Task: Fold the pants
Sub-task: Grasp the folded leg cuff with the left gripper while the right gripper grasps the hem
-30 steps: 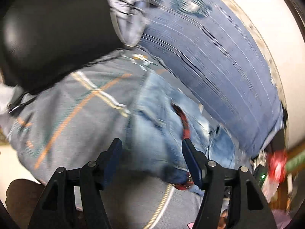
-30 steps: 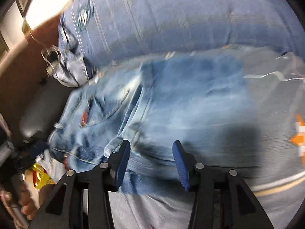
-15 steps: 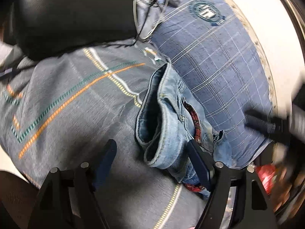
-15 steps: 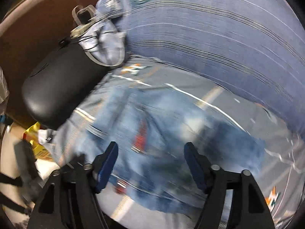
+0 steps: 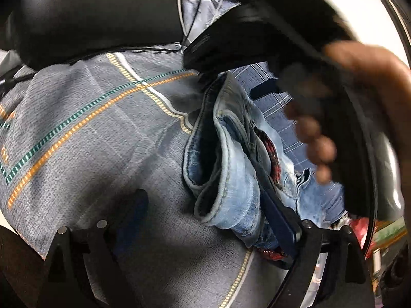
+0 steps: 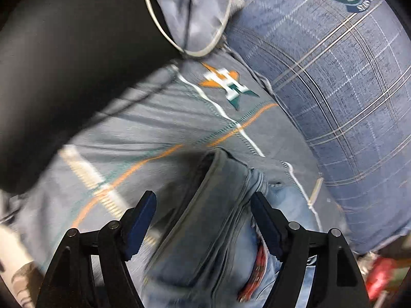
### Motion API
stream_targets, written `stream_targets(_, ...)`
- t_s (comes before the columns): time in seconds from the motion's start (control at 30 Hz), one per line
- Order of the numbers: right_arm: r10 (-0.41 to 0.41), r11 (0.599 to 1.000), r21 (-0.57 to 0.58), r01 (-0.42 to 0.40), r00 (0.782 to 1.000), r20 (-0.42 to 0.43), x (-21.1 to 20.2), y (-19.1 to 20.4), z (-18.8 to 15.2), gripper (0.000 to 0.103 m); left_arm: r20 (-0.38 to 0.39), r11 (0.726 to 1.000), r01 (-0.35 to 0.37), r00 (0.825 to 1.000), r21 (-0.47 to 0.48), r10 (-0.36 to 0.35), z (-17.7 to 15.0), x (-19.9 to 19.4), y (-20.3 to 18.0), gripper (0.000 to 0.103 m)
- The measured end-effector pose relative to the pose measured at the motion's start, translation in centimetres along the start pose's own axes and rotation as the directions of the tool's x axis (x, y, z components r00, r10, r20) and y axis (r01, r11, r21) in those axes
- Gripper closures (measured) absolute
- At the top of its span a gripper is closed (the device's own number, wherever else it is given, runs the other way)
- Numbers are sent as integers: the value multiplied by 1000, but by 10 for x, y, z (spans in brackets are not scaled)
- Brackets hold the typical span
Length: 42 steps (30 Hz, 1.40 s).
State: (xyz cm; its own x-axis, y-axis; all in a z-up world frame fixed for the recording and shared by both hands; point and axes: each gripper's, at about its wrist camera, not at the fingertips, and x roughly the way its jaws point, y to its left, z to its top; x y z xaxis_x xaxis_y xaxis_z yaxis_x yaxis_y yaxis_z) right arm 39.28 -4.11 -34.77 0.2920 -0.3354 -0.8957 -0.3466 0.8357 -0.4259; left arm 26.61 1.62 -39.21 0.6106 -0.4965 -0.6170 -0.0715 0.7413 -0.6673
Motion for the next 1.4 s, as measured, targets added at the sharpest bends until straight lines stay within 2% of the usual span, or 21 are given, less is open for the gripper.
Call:
stream_targets(0.03,-5,1000,4,5,1000,-10,4,-1,0,23,-6,1000,-3,1000,14,3,-1,2,-3,15)
stream_targets(0.07,-3,1000,12,4,1000,-24,10,-3,0,23,-14,1000,0,1000,25,0,-1,4,-5,23)
stream_targets(0.1,10,1000,13,-9,999,-40,16,-4,0,23,-28,999,26,999,31,-25,-2,5,-6,35)
stream_targets(0.13,21,1000,12,-20,999,-50,20,-5,-1,23,-73,997,72,995,30,-69,-2,12,-9,69)
stream_targets(0.17,33,999,17,-32,998,-53,23,-4,-1,23,-126,996,88,989,28,-84,-4,19,-11,70)
stream_targets(0.2,39,999,20,-38,998,-54,25,-4,-1,23,-121,995,92,989,22,-89,-5,20,-10,70)
stream_targets(0.27,67,997,28,-66,997,-43,26,-5,-3,32,-121,993,114,987,27,-109,-3,16,-9,74)
stream_targets(0.3,59,998,33,-58,997,-46,25,-7,-3,55,-117,991,128,985,22,-125,-2,13,-8,75)
stream_targets(0.33,55,998,33,-53,997,-53,25,-7,-2,68,-118,989,145,983,18,-142,-1,11,-7,79)
stream_targets(0.43,73,997,38,-72,997,-36,21,-13,-3,83,-111,987,154,983,37,-149,-1,7,-9,80)
stream_targets(0.53,108,992,68,-108,994,0,12,-20,-8,87,-89,986,149,986,79,-142,-2,-2,-18,80)
stream_targets(0.73,190,972,121,-201,977,93,-20,-49,-24,89,-60,980,151,988,133,-144,1,-17,-47,80)
stream_targets(0.87,244,949,162,-272,954,174,-38,-80,-43,90,-47,969,165,986,186,-159,-5,-29,-75,80)
stream_targets(1.03,291,913,207,-352,916,277,-61,-127,-70,90,-42,936,184,983,299,-180,-19,-37,-121,80)
stream_targets(1.17,314,878,251,-407,887,340,-71,-170,-92,90,-63,909,192,981,369,-182,-33,-29,-161,80)
stream_targets(1.33,332,814,334,-474,853,402,-57,-233,-139,90,-113,868,203,979,453,-170,-57,-4,-206,80)
stream_targets(1.4,341,776,377,-505,839,424,-44,-259,-161,90,-137,844,203,978,497,-155,-70,9,-228,80)
